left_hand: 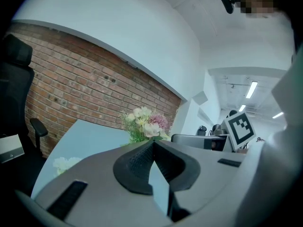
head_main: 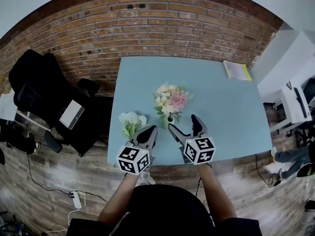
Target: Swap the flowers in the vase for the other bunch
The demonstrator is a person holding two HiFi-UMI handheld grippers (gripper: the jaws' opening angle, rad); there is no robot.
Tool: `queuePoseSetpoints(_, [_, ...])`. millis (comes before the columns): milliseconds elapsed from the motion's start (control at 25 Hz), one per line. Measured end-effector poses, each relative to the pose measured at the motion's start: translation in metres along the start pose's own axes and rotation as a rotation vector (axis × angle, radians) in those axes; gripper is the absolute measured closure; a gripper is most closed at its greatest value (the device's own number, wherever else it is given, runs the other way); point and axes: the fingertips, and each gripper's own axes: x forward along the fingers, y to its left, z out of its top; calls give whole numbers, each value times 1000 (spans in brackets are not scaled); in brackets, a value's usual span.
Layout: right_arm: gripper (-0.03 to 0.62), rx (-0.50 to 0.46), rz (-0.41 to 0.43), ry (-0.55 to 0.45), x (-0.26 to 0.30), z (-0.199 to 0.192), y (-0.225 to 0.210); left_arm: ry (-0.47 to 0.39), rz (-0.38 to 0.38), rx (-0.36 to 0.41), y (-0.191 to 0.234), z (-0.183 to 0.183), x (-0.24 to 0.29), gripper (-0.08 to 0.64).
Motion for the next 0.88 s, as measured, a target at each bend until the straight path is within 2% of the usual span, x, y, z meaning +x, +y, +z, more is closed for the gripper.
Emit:
queuePoseSetpoints(120, [104, -9, 27, 0, -11, 0, 3, -9, 16, 31, -12, 1, -3, 552])
queuePoseSetpoints(520, [137, -40, 81, -1, -60, -7, 8, -28, 54, 62, -59, -10, -19, 552])
queuePoseSetpoints(640, [171, -41, 89, -5, -77, -11, 10, -26, 57, 68, -73, -16, -26, 552])
queuePoseSetpoints(760, [249, -33, 81, -9, -93, -16, 11, -23, 58, 78, -85, -22, -35, 552])
queuePoseSetpoints(880, [297, -32, 69, -16, -109, -19, 10, -18, 59, 93, -97, -28, -43, 552])
